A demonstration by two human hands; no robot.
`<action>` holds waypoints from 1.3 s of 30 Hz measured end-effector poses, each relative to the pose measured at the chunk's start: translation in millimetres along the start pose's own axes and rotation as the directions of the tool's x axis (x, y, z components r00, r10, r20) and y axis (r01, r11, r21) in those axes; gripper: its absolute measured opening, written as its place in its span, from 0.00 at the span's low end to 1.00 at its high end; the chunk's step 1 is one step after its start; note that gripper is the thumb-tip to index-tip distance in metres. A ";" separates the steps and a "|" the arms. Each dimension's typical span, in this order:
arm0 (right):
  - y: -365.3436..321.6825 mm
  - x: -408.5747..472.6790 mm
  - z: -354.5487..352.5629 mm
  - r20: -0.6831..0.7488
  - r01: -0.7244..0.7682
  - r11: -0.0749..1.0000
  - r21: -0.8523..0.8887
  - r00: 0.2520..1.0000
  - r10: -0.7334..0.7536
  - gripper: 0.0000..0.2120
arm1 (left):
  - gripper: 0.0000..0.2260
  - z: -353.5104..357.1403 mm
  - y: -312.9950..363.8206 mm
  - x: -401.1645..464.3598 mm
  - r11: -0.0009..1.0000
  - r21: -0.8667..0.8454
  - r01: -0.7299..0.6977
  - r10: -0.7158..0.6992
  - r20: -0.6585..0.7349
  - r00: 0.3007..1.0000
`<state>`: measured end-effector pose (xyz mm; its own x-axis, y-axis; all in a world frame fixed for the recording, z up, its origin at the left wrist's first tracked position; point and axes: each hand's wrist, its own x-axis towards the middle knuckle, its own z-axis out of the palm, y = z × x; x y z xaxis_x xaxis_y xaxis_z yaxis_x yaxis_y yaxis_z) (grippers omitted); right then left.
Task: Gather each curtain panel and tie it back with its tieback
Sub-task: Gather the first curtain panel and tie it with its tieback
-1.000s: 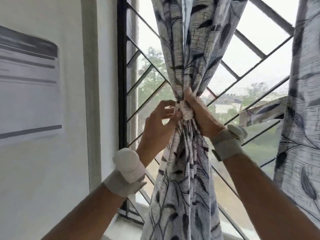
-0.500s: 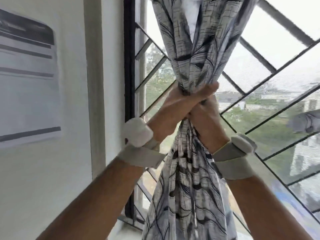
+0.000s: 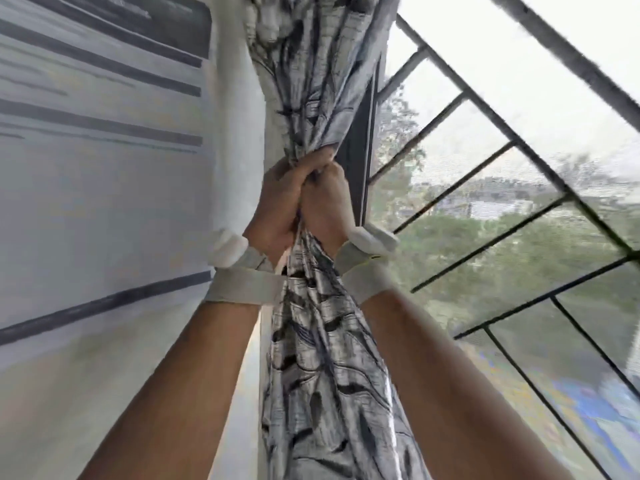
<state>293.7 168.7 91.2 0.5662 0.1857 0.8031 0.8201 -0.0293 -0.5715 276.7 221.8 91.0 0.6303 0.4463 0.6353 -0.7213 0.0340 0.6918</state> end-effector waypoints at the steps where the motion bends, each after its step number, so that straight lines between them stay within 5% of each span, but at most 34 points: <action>1: 2.5 -0.2 6.2 0.044 -0.008 1.000 0.017 0.999 0.007 0.14 | 0.12 -4.7 -2.0 0.9 1.000 0.006 -0.004 0.004 -0.021 1.000; 8: 34.3 -4.9 -6.5 0.038 -0.041 0.991 0.125 0.999 0.036 0.14 | 0.19 -4.9 -20.5 -0.7 0.985 0.171 0.009 -0.036 0.154 0.987; 11: 38.0 -11.8 -47.6 0.198 -0.063 0.973 0.221 0.980 0.018 0.09 | 0.23 -4.3 -24.2 -7.5 0.978 0.207 -0.035 -0.020 0.260 0.965; 13: 41.0 -23.4 -79.7 0.233 -0.089 0.971 0.224 0.972 0.035 0.18 | 0.30 -0.6 -25.3 -16.5 0.981 0.194 -0.019 -0.036 0.277 0.960; 16: 39.7 -43.9 -118.1 -0.031 -0.075 0.951 0.300 0.996 0.088 0.41 | 0.33 9.4 -17.2 -33.3 0.972 0.217 -0.089 0.045 0.202 0.978; 18: 36.0 -52.0 -130.9 -0.182 -0.016 0.916 0.401 0.979 0.097 0.44 | 0.39 14.3 -9.0 -46.5 0.961 0.204 -0.189 0.168 0.114 0.979; 20: 29.9 -56.4 -127.1 -0.185 -0.025 0.921 0.388 0.977 0.105 0.44 | 0.41 33.1 -6.6 -63.2 0.936 0.187 -0.297 0.264 0.182 0.947; 24: 0.5 -66.7 -98.4 0.109 -0.096 0.941 0.323 0.992 0.063 0.38 | 0.35 68.3 -25.4 -77.3 0.969 0.232 -0.080 0.006 0.305 0.952; 27: 3.0 -64.0 -98.7 0.090 -0.148 0.920 0.363 0.988 0.123 0.40 | 0.37 63.4 -46.8 -62.2 0.971 0.235 0.041 -0.099 0.239 0.966; 31: 15.7 -63.2 -93.8 0.039 -0.097 0.951 0.293 0.995 0.089 0.35 | 0.20 69.7 -24.9 -73.6 0.997 0.043 -0.059 0.045 0.281 0.959; 36: 21.6 -58.7 -116.0 -0.023 -0.035 0.931 0.363 0.999 0.046 0.42 | 0.26 50.5 -7.6 -73.1 0.989 0.055 -0.140 0.139 0.019 0.990; 39: 20.8 -65.3 -127.9 -0.079 0.007 0.941 0.339 0.997 0.021 0.35 | 0.26 47.2 7.1 -85.7 0.863 0.153 -0.482 0.500 -0.122 0.857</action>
<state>284.4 30.4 48.5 0.5881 0.1071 0.8017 0.7475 0.3065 -0.5893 231.0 141.5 57.7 0.1444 0.5086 0.8488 -0.8820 -0.3228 0.3435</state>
